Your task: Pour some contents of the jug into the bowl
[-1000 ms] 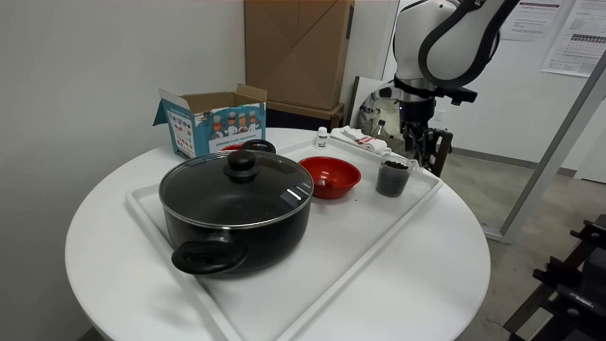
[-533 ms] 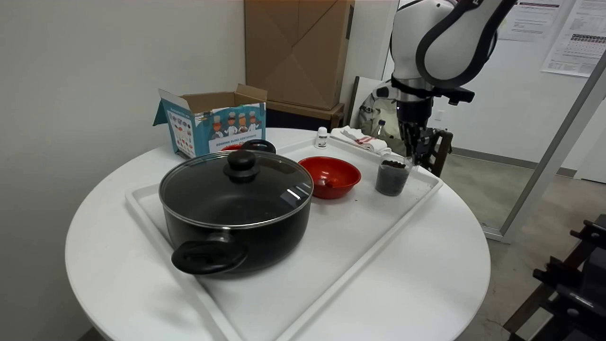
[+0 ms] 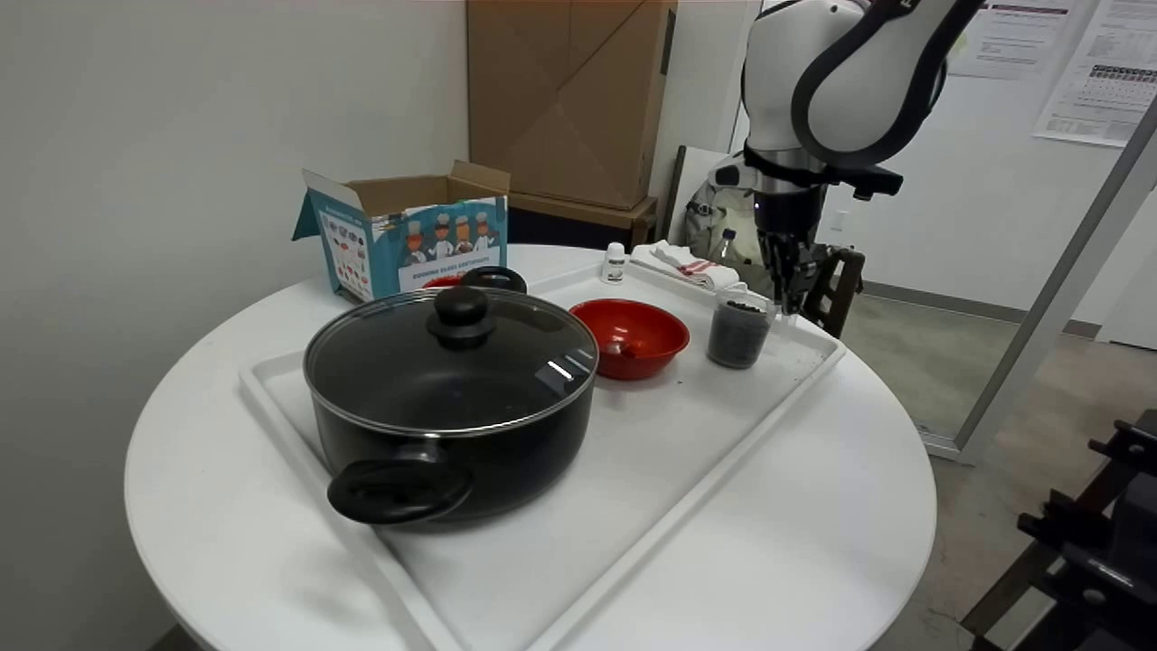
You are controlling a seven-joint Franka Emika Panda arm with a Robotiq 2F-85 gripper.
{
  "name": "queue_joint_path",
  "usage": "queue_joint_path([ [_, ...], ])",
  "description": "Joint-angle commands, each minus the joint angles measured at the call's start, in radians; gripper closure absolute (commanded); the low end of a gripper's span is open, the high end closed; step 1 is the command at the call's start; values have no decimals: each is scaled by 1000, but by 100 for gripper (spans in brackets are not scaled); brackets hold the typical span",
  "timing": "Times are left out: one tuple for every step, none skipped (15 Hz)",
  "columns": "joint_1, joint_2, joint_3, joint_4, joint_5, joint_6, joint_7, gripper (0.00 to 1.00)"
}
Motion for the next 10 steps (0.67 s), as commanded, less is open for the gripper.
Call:
queue_joint_path([
  [22, -11, -20, 6, -28, 4, 34, 90],
  [28, -16, -28, 6, -42, 5, 39, 90],
  [23, -23, -24, 9, -44, -5, 32, 90],
  [23, -29, -25, 12, -51, -9, 35, 90],
  [26, -37, -29, 14, -60, -8, 43, 90],
  [27, -45, -31, 18, -67, -10, 49, 90],
  [30, -55, -33, 21, -77, -12, 57, 90],
  [38, -66, -37, 27, -91, -15, 68, 90],
  [46, -73, -42, 34, -112, -20, 83, 90],
  [65, -75, -54, 48, -149, -29, 107, 90],
])
